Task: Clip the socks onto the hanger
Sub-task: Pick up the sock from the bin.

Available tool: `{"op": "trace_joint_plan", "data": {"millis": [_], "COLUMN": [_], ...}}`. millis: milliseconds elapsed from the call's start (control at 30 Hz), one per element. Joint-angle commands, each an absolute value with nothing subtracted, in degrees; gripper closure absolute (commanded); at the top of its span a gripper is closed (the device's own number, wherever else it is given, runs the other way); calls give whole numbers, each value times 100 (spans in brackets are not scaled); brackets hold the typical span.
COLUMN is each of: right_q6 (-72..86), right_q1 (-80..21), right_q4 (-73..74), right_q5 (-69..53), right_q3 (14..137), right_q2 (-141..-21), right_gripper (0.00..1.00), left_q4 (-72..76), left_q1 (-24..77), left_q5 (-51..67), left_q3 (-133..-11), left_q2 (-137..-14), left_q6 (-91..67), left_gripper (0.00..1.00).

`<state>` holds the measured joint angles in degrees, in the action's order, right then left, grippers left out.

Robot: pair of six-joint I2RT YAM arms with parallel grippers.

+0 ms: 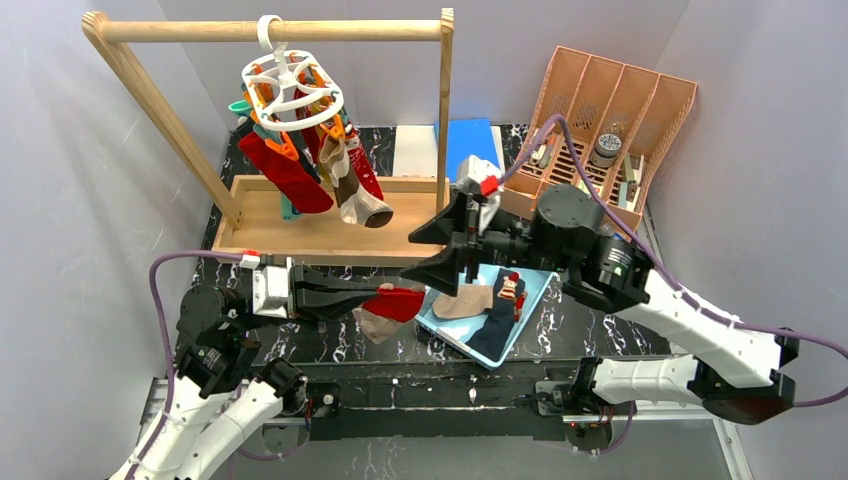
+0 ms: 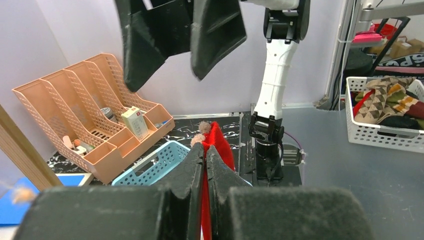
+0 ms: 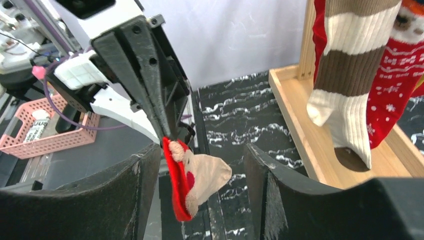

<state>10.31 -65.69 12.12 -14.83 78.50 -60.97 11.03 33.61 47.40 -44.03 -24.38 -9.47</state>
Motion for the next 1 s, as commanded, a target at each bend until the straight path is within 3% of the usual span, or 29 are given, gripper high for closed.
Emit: {"op": "trace_joint_plan", "data": {"millis": [0, 967], "right_q6": [1097, 1283], "right_q1": [-6583, -6583], "right_q4": [2269, 1617], "right_q5": [-1488, -1883], "right_q3": [8381, 8099], "right_q2": [-6582, -6532], "right_gripper": [31, 31], "left_q4": [984, 1043], "left_q1": [3384, 3384], "left_q5": [5066, 4928], "left_q3": [-4618, -4553], "left_q2": [-2558, -2439], "left_q6": [-639, -787], "left_gripper": [100, 100]}}
